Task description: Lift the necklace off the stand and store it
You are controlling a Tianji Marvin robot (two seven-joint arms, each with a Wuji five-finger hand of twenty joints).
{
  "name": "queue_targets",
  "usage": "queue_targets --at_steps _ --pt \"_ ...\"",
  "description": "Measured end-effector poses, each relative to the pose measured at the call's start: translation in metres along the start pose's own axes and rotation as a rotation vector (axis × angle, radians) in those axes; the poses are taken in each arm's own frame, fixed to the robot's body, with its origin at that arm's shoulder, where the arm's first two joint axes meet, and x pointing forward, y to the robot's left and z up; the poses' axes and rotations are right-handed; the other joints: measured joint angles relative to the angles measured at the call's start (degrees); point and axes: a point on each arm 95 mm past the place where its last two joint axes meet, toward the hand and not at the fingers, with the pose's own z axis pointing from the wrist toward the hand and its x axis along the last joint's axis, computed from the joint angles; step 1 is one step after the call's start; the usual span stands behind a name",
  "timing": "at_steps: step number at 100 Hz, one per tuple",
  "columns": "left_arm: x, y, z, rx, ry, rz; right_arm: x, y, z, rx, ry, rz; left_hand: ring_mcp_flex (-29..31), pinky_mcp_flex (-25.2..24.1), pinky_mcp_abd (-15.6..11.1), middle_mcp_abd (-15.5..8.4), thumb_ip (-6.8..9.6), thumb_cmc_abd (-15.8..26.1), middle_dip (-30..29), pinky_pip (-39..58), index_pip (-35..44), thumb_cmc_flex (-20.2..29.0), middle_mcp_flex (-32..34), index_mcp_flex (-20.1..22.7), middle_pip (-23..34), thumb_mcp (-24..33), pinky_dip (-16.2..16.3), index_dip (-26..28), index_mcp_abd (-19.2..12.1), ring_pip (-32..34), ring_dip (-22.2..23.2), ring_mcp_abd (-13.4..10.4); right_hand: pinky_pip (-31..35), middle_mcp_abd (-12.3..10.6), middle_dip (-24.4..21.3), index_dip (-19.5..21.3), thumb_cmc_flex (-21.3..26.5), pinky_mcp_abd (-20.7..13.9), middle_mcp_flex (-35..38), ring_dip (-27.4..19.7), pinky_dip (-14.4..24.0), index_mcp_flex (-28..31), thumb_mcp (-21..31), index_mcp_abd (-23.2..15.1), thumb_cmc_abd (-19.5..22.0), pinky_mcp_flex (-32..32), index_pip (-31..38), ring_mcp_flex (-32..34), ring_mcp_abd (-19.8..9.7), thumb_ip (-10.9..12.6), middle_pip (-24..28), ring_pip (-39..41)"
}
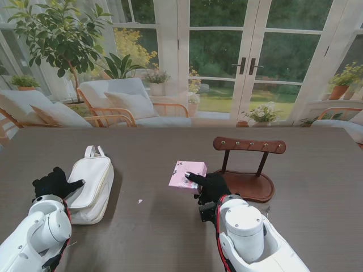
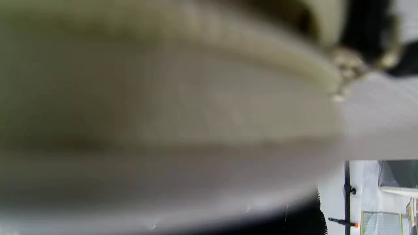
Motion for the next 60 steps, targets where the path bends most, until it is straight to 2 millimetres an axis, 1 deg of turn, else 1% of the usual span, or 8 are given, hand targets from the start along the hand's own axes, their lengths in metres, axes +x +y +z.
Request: queue_targets --at_steps 8,13,17,22,31,46,49,60 --pt "0.002 0.005 0.004 -0.030 -0.029 -0.004 0.000 0.001 0.000 0.000 -0.002 0.001 0.06 0.10 0.08 0.55 0.02 1.31 0.97 0.09 0.73 -0.91 0.24 1.30 0.13 -3.22 2.02 1.10 0.52 1.25 0.43 0.79 0.00 0.00 0.00 0.00 0.00 0.00 0.00 0.00 0.00 0.00 0.00 0.00 0.00 0.00 0.00 0.00 0.00 0.00 0.00 0.00" --pt "0.003 0.006 0.006 -0.053 -0.053 0.002 0.000 0.001 -0.001 0.000 -0.003 0.002 0.21 0.31 0.99 1.13 0.04 1.95 1.77 0.18 1.93 -1.57 2.30 3.38 0.77 -5.01 3.45 2.44 0.77 2.04 0.86 1.47 0.00 0.00 0.00 0.00 0.00 0.00 0.00 0.00 0.00 0.00 0.00 0.00 0.00 0.00 0.00 0.00 0.00 0.00 0.00 0.00" --pt "0.004 0.007 0.007 -0.058 -0.065 0.004 0.000 0.001 -0.001 0.000 -0.003 0.002 0.25 0.77 1.68 1.37 -0.68 1.98 1.97 0.80 2.24 -1.65 2.77 4.49 0.91 -5.67 4.22 2.63 0.96 2.18 0.92 1.97 0.00 0.00 0.00 0.00 0.00 0.00 0.00 0.00 0.00 0.00 0.00 0.00 0.00 0.00 -0.01 0.00 0.00 0.00 0.00 0.00" --pt "0.005 0.008 0.009 -0.064 -0.073 0.001 0.000 0.001 -0.001 0.000 -0.003 0.003 0.34 0.79 1.98 1.62 -0.71 2.02 3.19 0.80 3.30 -1.66 3.27 6.02 1.35 -6.76 5.54 3.83 1.07 2.77 1.47 2.15 0.00 0.00 0.00 0.01 0.00 0.00 0.00 0.00 0.00 0.00 0.00 0.00 0.00 0.00 -0.01 0.00 0.00 0.00 0.00 0.00" --pt "0.006 0.011 0.011 -0.095 -0.099 -0.014 0.000 0.001 -0.001 0.000 -0.003 0.005 1.80 1.64 3.02 1.90 -0.74 2.66 5.56 1.57 6.45 -1.69 6.61 10.89 2.55 -8.22 7.22 7.12 1.05 4.07 2.25 2.91 0.00 0.00 0.00 0.01 0.00 0.00 0.00 0.00 0.00 0.00 0.00 0.00 0.00 0.00 -0.01 0.00 0.01 0.00 0.00 0.00" --pt "0.010 0.016 0.017 -0.123 -0.118 -0.031 0.000 0.002 -0.002 0.001 -0.005 0.012 4.70 4.34 4.41 1.70 -0.83 2.68 12.03 2.28 13.28 -1.71 10.85 19.37 6.05 -8.52 9.95 14.04 -1.29 6.57 3.28 3.53 0.00 0.00 0.00 0.01 0.00 0.01 0.00 0.00 0.00 0.00 0.00 0.01 0.00 0.00 -0.01 0.00 0.01 0.00 0.00 0.00" --pt "0.011 0.017 0.018 -0.125 -0.121 -0.031 0.000 0.002 -0.002 0.001 -0.005 0.013 5.83 4.82 4.73 1.62 -0.88 2.68 13.20 2.28 14.42 -1.73 11.48 20.87 6.09 -8.00 10.50 15.41 -1.65 7.09 3.59 3.59 0.00 0.00 0.00 0.01 0.00 0.01 0.00 0.00 0.00 0.00 0.00 0.01 0.00 0.00 -0.01 0.00 0.01 0.00 0.00 0.00" --pt "0.016 0.020 0.022 -0.137 -0.137 -0.034 0.000 0.002 -0.002 0.001 -0.006 0.017 7.47 6.50 5.44 1.00 -1.04 1.19 15.89 3.21 17.12 -3.01 13.76 23.57 8.73 2.40 11.51 18.42 -2.79 9.32 3.71 3.65 0.01 0.01 0.00 0.01 0.01 0.01 0.00 0.00 0.00 0.00 0.00 0.01 0.00 0.00 -0.01 0.00 0.01 0.00 0.00 0.00"
